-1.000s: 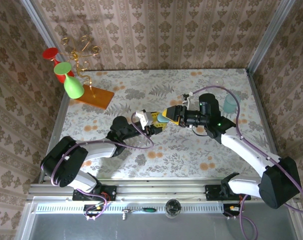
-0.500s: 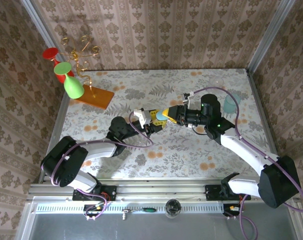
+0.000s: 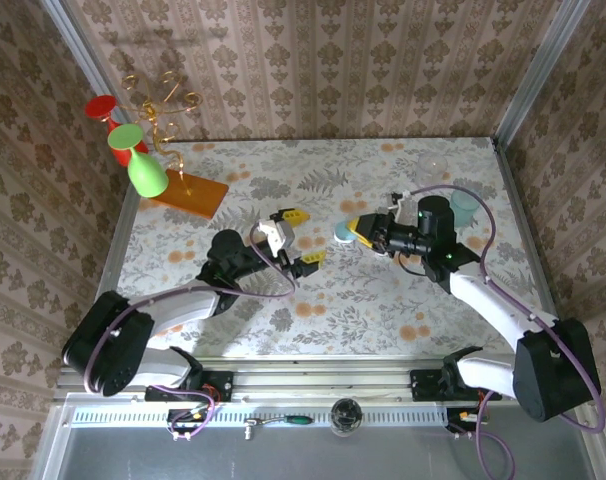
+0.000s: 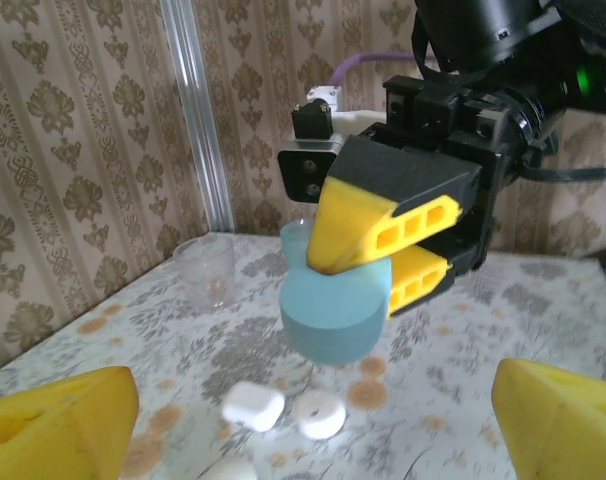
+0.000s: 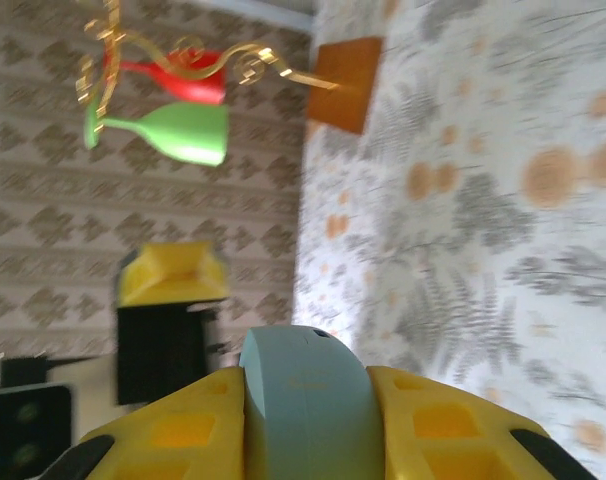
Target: Insert wireless bluetooth earbuds into charging case
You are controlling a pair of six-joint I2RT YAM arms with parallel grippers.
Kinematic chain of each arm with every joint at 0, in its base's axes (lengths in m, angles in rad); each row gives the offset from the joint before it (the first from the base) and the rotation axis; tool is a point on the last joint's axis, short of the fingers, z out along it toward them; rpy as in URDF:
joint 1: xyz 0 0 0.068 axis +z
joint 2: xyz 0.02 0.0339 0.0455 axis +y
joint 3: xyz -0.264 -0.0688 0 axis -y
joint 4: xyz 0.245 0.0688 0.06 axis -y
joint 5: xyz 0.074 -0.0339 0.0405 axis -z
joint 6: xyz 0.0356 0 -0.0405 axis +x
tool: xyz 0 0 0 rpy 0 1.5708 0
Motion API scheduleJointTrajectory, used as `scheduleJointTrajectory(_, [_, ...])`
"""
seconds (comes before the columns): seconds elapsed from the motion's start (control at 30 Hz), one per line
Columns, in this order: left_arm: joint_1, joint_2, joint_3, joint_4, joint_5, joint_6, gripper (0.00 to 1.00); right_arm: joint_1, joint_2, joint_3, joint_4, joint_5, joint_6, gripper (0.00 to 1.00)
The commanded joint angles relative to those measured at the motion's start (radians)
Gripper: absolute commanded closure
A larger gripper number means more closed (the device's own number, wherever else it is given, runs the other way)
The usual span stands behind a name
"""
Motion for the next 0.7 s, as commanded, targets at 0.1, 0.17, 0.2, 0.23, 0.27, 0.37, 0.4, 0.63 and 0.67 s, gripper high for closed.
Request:
scheduleJointTrajectory(0.1, [0.018, -0.084, 0.010, -0.317, -0.003, 0.183, 0.01, -0.053, -0.018, -0.093, -0.270, 0.159, -0.196, 0.89])
scheduleJointTrajectory(0.17, [0.026, -0.092, 0.017, -0.351, -0.007, 0.202, 0.00, -0.053, 0.010, -0.119, -0.310, 0.188, -0.226, 0.89])
scheduleJointTrajectory(0.2, [0.030, -0.093, 0.023, -0.367, -0.008, 0.208, 0.00, -0.052, 0.025, -0.135, -0.312, 0.196, -0.228, 0.89])
scheduleJointTrajectory(0.23, [0.033, -0.092, 0.028, -0.380, -0.005, 0.215, 0.00, -0.053, 0.036, -0.151, -0.308, 0.205, -0.228, 0.89])
scheduleJointTrajectory(0.27, [0.037, -0.091, 0.035, -0.396, -0.002, 0.221, 0.00, -0.054, 0.048, -0.167, -0.301, 0.218, -0.225, 0.88])
scheduleJointTrajectory(0.37, [0.044, -0.092, 0.050, -0.425, 0.004, 0.228, 0.00, -0.052, 0.075, -0.195, -0.291, 0.274, -0.238, 0.87])
scheduleJointTrajectory(0.4, [0.045, -0.092, 0.052, -0.428, 0.005, 0.228, 0.00, -0.051, 0.085, -0.197, -0.294, 0.289, -0.244, 0.86])
scheduleJointTrajectory(0.63, [0.046, -0.115, 0.037, -0.425, -0.031, 0.216, 0.00, -0.052, 0.092, -0.145, -0.394, 0.390, -0.282, 0.59])
scheduleJointTrajectory(0.67, [0.047, -0.123, 0.032, -0.426, -0.042, 0.211, 0.00, -0.051, 0.082, -0.128, -0.427, 0.411, -0.304, 0.53])
